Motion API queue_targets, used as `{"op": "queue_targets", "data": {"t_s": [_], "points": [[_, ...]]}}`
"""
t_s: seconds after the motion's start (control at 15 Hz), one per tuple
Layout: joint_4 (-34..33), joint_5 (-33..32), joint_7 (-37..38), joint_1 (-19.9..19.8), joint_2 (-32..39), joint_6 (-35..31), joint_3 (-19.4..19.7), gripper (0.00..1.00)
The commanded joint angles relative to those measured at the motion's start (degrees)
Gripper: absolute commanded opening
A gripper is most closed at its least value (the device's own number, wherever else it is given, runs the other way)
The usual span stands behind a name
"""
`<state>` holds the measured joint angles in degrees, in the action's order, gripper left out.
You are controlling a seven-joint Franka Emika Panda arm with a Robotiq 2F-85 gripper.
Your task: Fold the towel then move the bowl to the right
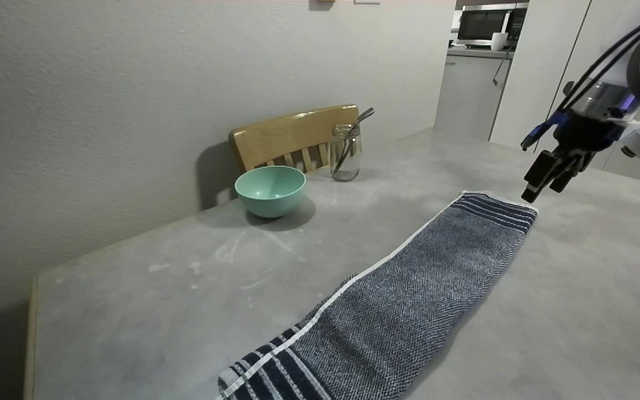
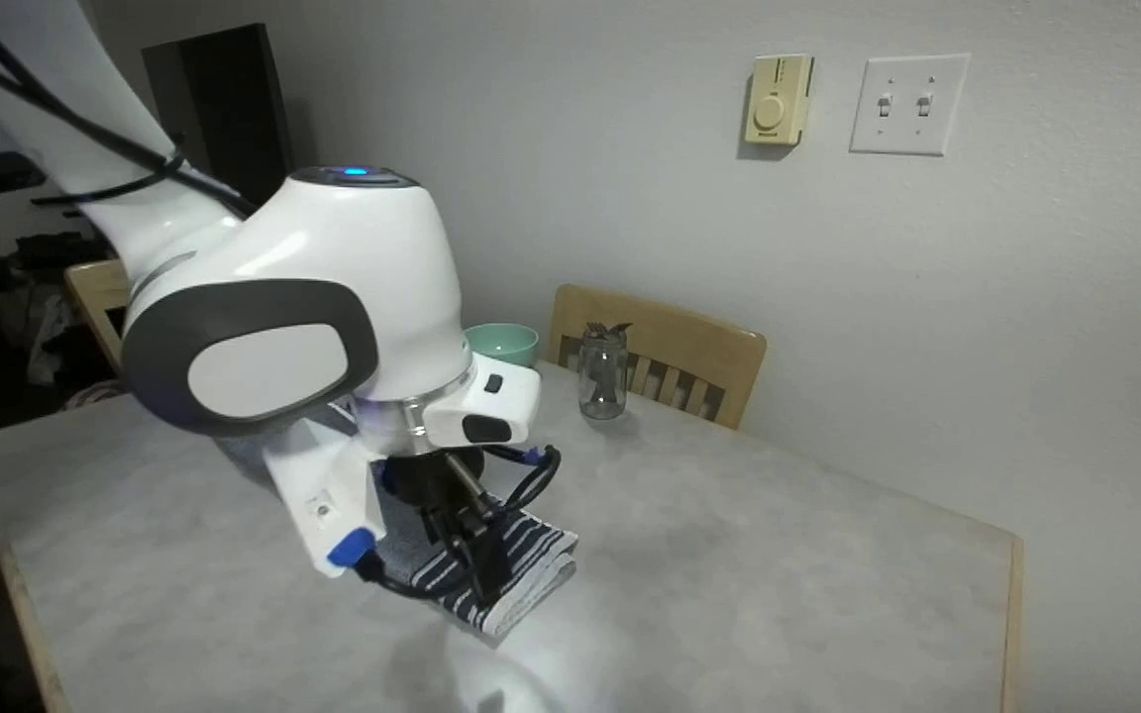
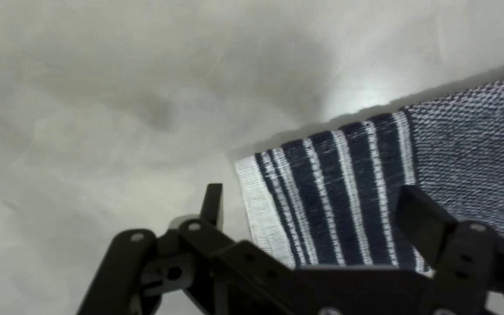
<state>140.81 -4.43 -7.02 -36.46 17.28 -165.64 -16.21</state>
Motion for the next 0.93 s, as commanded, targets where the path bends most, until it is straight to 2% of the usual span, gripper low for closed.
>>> {"op": "queue_targets", "data": {"t_s": [0.0, 0.07, 0.2, 0.4, 0.53, 0.73, 0.87], "points": [[-6.36, 7.07, -13.18, -7.87, 0.17, 15.66, -7.13, 1.00], [-3.43, 8.83, -10.56, 1.73, -0.96, 9.04, 0.83, 1.00], [-5.84, 9.94, -13.74, 0.38, -1.08, 14.01, 0.44, 1.00], [-6.07, 9.95, -14.21, 0.12, -0.92, 14.50, 0.36, 1.00], [-9.16, 10.04, -17.85, 3.00, 1.23, 19.63, 3.26, 1.00], [-11.41, 9.27, -22.91, 8.60, 1.90, 22.59, 8.92, 1.00], [-13.05, 9.84, -26.66, 10.69, 2.89, 23.32, 11.23, 1.00]]}}
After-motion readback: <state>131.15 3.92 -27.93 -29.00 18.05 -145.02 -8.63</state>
